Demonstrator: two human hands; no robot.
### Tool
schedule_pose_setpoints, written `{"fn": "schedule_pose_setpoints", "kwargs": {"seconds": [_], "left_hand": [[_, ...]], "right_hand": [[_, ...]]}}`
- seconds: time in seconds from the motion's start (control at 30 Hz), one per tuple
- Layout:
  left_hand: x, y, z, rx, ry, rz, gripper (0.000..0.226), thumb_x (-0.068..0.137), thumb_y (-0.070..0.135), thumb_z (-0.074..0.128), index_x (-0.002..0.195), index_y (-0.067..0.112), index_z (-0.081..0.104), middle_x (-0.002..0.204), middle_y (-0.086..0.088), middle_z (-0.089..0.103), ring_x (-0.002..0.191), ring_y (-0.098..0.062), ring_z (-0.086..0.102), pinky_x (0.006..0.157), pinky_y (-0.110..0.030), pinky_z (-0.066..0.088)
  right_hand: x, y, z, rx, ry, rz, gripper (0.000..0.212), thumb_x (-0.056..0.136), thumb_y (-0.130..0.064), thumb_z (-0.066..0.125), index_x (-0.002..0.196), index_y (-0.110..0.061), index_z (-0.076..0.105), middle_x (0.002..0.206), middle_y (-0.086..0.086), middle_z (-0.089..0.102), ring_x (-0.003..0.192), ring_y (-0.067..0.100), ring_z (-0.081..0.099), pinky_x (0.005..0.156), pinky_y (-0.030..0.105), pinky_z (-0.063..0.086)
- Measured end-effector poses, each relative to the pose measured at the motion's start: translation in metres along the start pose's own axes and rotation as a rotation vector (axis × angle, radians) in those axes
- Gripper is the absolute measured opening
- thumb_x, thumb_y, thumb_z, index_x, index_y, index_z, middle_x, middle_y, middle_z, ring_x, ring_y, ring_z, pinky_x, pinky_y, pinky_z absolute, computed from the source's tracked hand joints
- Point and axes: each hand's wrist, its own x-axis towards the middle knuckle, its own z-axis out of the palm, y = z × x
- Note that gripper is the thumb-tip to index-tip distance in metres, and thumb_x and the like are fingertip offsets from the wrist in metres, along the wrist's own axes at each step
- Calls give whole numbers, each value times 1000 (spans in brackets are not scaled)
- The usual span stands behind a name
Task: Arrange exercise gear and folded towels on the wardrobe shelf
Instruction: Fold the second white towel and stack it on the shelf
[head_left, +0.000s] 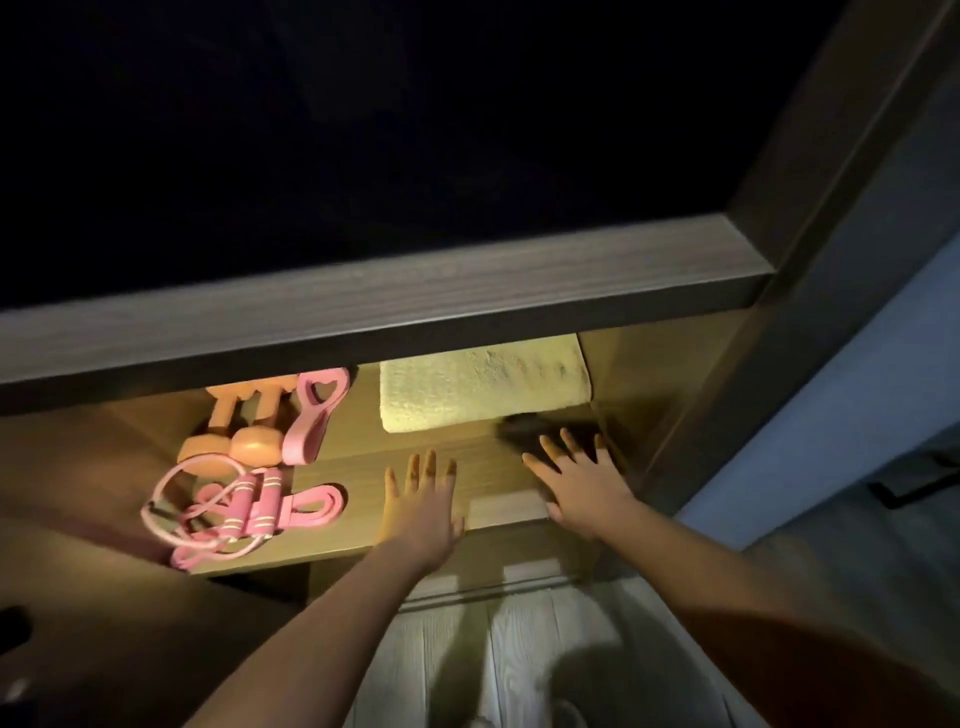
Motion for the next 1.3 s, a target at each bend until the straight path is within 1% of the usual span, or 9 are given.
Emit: {"fn": "schedule_pose_setpoints", "kwargs": {"seconds": [0.23,0.33,0.7,0.77,0.83,0.87,0.97,1.07,1.3], "left_hand": [[-115,27,-28,83,-77,194,70,99,48,29,155,18,1,163,-10,3,150,-30,-1,119,-56,4],[-145,35,-48,71,-47,263,68,100,47,31,155,19,2,163,-7,5,150,-27,-1,119,-54,5],[-148,110,-100,-22,93,489,65,100,53,26,155,25,4,163,-1,6,150,-21,-1,120,-49,1],[-134,138,-106,-35,125,535,65,99,54,26,154,27,5,163,0,7,150,-20,-2,119,-47,0],[-118,174,-112,-47,136,586,65,99,56,26,154,29,5,163,2,7,150,-19,-3,118,-44,-1],[-110,194,-115,-53,133,610,65,99,56,26,154,29,6,163,3,7,150,-18,-3,118,-43,0],[-89,261,-124,-68,104,686,64,100,53,28,155,26,9,163,1,9,150,-18,-2,120,-42,6],[-75,333,-131,-88,81,731,64,100,51,29,155,24,11,162,-1,12,150,-19,2,120,-40,11],[-41,473,-150,-92,58,751,65,100,46,36,155,23,11,162,-2,10,150,-20,5,119,-41,15]], "right_hand": [[-137,-28,-10,206,-114,70,66,99,-40,40,155,-31,7,164,1,-1,150,27,-4,117,56,0],[-182,-40,-14,280,-62,191,65,99,-43,38,155,-31,8,164,1,1,150,26,-2,118,55,4],[-243,-1,-12,444,92,519,64,96,-50,33,155,-35,11,164,-3,1,151,22,-4,118,51,0],[-254,21,-12,434,162,559,63,95,-48,40,153,-31,23,163,1,14,150,24,8,117,55,7],[-268,49,-10,429,288,585,58,88,-40,55,142,-20,49,152,11,40,141,34,36,108,66,28],[-275,66,-5,428,317,602,57,86,-38,59,139,-16,53,148,14,44,138,37,39,105,68,31],[-300,128,11,414,190,649,61,96,-44,44,152,-22,30,160,9,23,149,32,15,114,60,18],[-329,198,22,436,160,666,63,98,-50,36,153,-28,17,163,4,13,150,27,5,116,56,11],[-378,328,31,368,84,683,64,98,-52,35,153,-31,10,163,2,2,150,26,-3,117,56,8]]}}
